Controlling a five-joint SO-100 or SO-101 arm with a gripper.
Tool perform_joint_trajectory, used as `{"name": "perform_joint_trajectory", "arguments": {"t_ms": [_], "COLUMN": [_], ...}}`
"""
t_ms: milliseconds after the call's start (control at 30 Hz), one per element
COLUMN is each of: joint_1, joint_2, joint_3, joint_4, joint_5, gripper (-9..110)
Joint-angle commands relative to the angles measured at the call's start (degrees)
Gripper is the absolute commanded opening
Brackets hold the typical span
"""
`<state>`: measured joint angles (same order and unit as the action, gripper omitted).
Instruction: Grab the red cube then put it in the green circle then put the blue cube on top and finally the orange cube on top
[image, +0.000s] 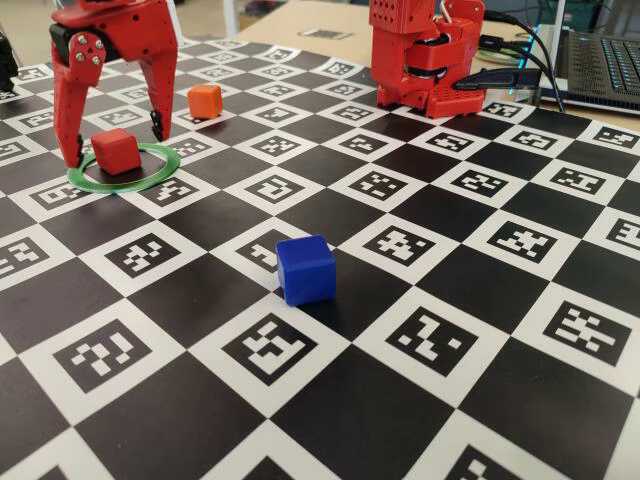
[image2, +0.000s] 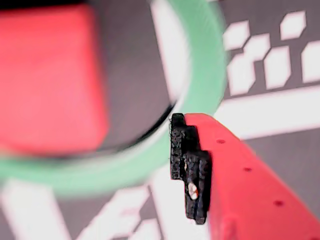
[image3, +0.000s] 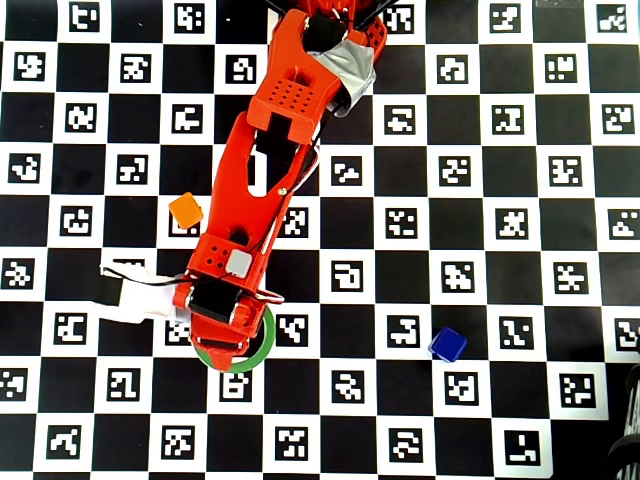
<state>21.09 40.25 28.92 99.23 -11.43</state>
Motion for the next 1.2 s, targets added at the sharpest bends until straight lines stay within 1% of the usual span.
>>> {"name": "perform_joint_trajectory", "arguments": {"t_ms": [0, 267, 567, 700, 867, 1167], "joint_1": [-1.85, -8.09, -20.57, -27.25, -34.45, -41.75], "joint_2": [14.94, 29.53, 40.69, 41.57, 38.58, 30.85], "joint_3": [-5.63, 6.42, 20.65, 24.43, 25.93, 26.63], "joint_4": [5.27, 6.24, 5.10, 3.43, 0.26, -7.82], "joint_5": [1.93, 6.42, 11.16, 14.33, 18.98, 26.02], "gripper": [44, 44, 44, 44, 45, 48]}}
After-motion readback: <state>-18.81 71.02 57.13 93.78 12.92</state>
